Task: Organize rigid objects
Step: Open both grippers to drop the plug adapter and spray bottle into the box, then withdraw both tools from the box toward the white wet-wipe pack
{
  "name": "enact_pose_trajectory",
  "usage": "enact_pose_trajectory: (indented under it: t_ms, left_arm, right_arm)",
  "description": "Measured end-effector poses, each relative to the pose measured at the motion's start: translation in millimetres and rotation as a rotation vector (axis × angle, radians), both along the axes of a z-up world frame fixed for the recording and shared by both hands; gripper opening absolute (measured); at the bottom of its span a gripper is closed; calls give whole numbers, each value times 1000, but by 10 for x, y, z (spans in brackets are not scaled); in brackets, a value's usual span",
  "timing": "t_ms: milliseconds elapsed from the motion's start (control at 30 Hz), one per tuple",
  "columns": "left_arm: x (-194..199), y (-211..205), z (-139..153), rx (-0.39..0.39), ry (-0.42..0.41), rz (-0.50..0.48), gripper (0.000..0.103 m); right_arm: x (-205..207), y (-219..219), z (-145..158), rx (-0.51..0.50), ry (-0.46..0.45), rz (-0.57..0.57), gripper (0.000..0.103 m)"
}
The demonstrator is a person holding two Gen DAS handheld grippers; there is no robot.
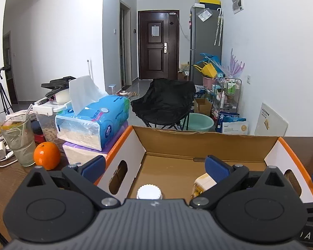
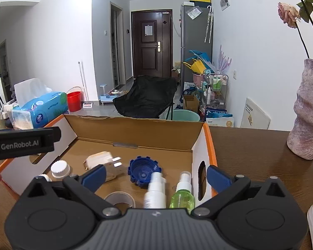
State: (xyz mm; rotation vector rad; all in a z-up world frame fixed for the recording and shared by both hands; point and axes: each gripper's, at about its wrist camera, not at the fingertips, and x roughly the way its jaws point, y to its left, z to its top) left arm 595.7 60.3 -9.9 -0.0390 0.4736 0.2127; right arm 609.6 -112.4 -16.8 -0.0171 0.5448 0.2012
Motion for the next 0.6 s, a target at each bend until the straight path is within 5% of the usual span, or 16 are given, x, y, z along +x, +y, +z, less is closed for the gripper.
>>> enact_pose_trajectory:
  t_ms: [600]
  left_arm:
    - [-36, -8, 8, -7, -2, 10, 103]
  right_arm:
    - [-89, -56, 7, -11, -14, -8, 103]
